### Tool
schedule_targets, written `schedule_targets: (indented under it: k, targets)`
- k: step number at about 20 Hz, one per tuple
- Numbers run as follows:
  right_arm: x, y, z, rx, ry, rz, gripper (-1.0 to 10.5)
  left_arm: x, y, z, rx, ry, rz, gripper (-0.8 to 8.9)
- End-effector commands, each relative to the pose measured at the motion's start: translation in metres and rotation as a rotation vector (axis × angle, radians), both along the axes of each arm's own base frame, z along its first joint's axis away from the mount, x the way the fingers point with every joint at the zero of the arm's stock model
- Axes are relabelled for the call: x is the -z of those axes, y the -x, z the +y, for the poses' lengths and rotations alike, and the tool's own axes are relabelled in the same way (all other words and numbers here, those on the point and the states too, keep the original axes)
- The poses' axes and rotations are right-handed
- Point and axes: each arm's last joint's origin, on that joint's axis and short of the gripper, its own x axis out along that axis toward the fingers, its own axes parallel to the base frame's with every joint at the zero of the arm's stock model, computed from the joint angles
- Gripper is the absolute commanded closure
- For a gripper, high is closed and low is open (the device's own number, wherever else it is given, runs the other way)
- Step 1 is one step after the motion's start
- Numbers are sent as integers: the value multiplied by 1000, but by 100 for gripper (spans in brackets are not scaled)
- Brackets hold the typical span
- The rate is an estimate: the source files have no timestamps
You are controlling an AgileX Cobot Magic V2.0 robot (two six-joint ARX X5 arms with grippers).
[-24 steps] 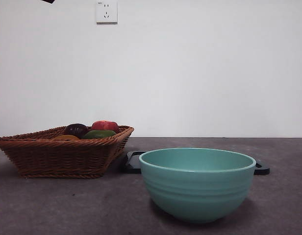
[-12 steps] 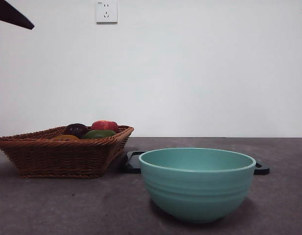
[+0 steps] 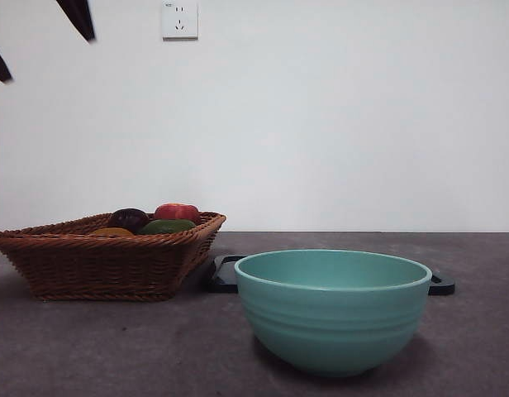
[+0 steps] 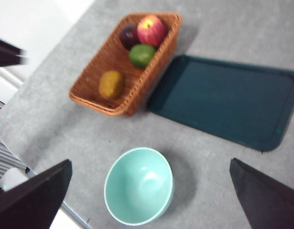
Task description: Pick up the wifruite, put it on the bowl, pick up the plate, put it on desk
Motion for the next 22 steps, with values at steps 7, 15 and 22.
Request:
schedule_targets:
  k: [7,15,22]
  targets:
    - [-12,38,-5,7,-31,-82,334,55,-82,-36,-25,-159,177,134]
    - [-13,49,-6,18,-53,-97,334,120,-131,-52,-52,-218,221,134]
    - [-13,49,-6,19,-54,-96,334,153,-143,-55,-60,-243,296,186]
